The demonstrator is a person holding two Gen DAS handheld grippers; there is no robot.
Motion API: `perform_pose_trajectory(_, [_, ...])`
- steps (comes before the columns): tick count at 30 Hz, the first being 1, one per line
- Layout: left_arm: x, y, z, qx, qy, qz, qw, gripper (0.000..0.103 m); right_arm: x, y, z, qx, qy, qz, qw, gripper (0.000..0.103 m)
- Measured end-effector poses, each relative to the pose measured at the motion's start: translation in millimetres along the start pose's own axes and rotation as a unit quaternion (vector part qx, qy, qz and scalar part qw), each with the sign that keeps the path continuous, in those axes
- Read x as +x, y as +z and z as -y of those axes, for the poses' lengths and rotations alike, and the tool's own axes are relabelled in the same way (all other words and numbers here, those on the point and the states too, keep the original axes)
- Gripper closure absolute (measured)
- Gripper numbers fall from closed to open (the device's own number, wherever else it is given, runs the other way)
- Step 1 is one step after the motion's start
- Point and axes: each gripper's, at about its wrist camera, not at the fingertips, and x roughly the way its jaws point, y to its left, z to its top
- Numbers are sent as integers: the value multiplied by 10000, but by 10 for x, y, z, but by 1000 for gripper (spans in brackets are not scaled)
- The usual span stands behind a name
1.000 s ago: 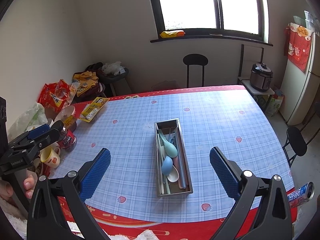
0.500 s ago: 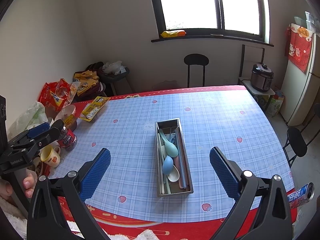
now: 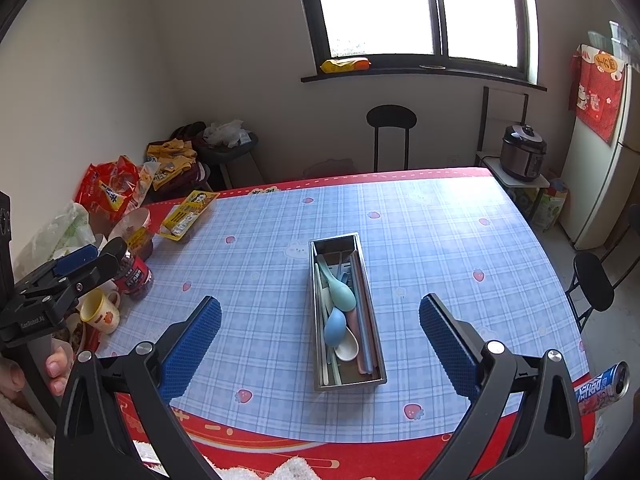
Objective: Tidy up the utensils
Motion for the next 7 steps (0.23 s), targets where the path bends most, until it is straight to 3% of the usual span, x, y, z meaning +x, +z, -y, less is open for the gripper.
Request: perform_pose_trajectory(7, [16,6,-22,-37,158,-20,9999,6,-1,-4,3,-11,-12,5,10000,6])
